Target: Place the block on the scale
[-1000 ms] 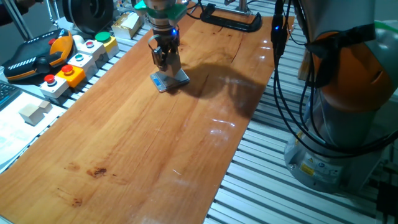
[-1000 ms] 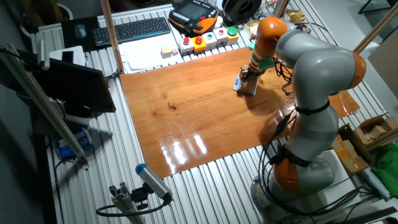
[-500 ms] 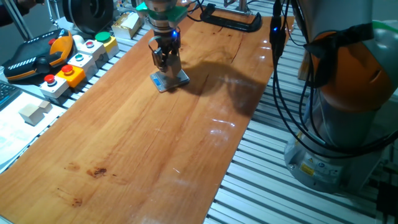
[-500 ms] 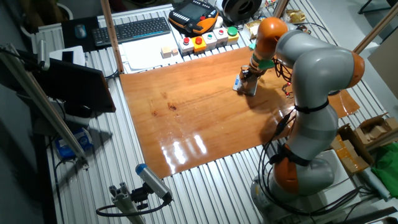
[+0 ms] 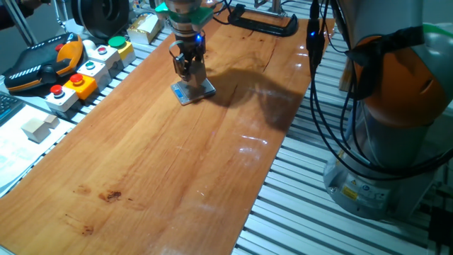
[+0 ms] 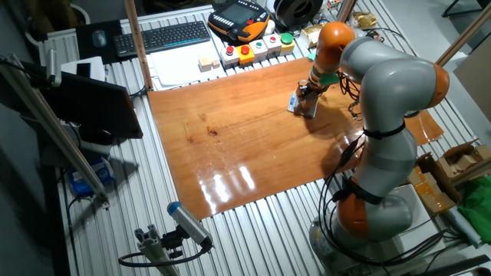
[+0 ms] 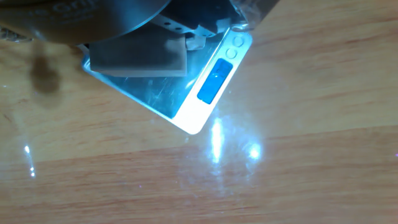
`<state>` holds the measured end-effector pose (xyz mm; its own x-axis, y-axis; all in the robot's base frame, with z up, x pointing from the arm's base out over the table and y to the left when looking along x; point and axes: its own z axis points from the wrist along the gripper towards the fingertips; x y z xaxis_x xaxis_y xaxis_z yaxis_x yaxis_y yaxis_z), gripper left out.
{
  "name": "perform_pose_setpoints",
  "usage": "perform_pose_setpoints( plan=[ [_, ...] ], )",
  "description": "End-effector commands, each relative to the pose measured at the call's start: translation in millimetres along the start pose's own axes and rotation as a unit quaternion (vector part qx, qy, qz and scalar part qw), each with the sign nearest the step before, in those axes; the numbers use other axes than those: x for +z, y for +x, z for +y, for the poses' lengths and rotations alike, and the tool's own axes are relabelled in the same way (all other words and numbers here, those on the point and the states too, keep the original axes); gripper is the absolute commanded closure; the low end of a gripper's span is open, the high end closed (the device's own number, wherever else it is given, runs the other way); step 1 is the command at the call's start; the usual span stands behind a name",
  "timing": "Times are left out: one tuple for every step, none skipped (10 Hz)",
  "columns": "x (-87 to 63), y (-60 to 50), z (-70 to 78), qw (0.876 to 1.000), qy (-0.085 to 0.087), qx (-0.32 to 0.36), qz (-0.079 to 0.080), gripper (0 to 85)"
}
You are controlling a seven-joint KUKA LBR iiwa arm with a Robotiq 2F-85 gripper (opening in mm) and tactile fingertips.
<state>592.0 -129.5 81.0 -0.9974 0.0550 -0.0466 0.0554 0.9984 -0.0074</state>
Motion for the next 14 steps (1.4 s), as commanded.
perform_pose_setpoints(
  plan=[
    [-0.8,-5.3,-3.5,1.000,0.000,-0.002,-0.001,84.3],
    [-2.6,-7.6,-4.4,1.000,0.003,-0.004,-0.002,84.3],
    [-3.3,-8.5,-3.1,1.000,0.003,-0.004,-0.003,84.3],
    [-1.2,-8.3,0.6,1.000,0.003,-0.004,-0.006,84.3],
    [-0.8,-7.5,1.3,1.000,0.008,-0.006,-0.008,84.3],
    [-1.3,-7.5,-1.7,1.000,0.004,-0.008,-0.006,84.3],
    [-0.7,-7.7,-2.9,1.000,0.004,-0.010,-0.006,84.3],
    [-0.3,-7.5,-1.5,1.000,0.005,-0.009,-0.007,84.3],
    [0.9,-7.3,-1.9,1.000,0.003,-0.009,-0.006,84.3],
    [3.0,-6.3,-3.1,1.000,0.001,-0.010,-0.006,84.3],
    [4.3,-5.2,-3.8,1.000,0.001,-0.010,-0.006,84.3],
    [5.0,-4.4,-4.9,1.000,0.000,-0.010,-0.006,84.3],
    [7.4,-3.5,-5.1,1.000,-0.001,-0.010,-0.007,84.3],
    [9.8,-3.0,-5.1,1.000,-0.003,-0.009,-0.008,84.3]
  ],
)
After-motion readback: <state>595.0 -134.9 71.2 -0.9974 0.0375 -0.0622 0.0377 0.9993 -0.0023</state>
